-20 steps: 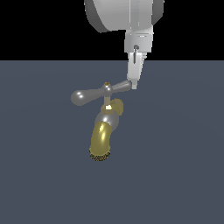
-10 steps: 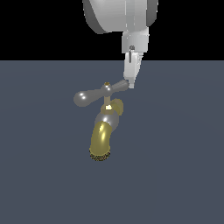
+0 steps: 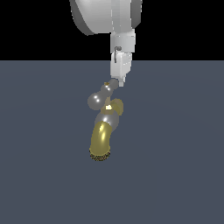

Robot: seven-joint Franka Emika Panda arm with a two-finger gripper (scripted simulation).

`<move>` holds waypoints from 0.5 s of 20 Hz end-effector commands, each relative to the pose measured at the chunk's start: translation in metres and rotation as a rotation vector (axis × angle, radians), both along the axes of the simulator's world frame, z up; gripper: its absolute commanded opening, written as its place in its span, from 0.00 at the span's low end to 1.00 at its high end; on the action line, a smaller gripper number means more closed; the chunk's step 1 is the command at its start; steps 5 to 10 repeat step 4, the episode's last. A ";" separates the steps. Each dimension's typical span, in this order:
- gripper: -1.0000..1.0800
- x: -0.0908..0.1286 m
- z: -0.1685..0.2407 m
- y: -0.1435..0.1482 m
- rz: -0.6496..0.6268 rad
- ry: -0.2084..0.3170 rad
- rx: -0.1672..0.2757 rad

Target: Turn on the faucet by rotating a designated handle.

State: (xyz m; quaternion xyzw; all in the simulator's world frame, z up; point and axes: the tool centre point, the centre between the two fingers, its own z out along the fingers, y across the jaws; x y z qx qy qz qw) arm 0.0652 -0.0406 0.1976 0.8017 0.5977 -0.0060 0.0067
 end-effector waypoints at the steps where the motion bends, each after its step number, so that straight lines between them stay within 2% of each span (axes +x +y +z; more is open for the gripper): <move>1: 0.00 0.007 0.000 0.054 0.057 -0.001 0.017; 3: 0.00 0.011 0.000 0.066 0.060 -0.001 0.018; 10: 0.00 0.011 0.000 0.066 0.060 -0.001 0.018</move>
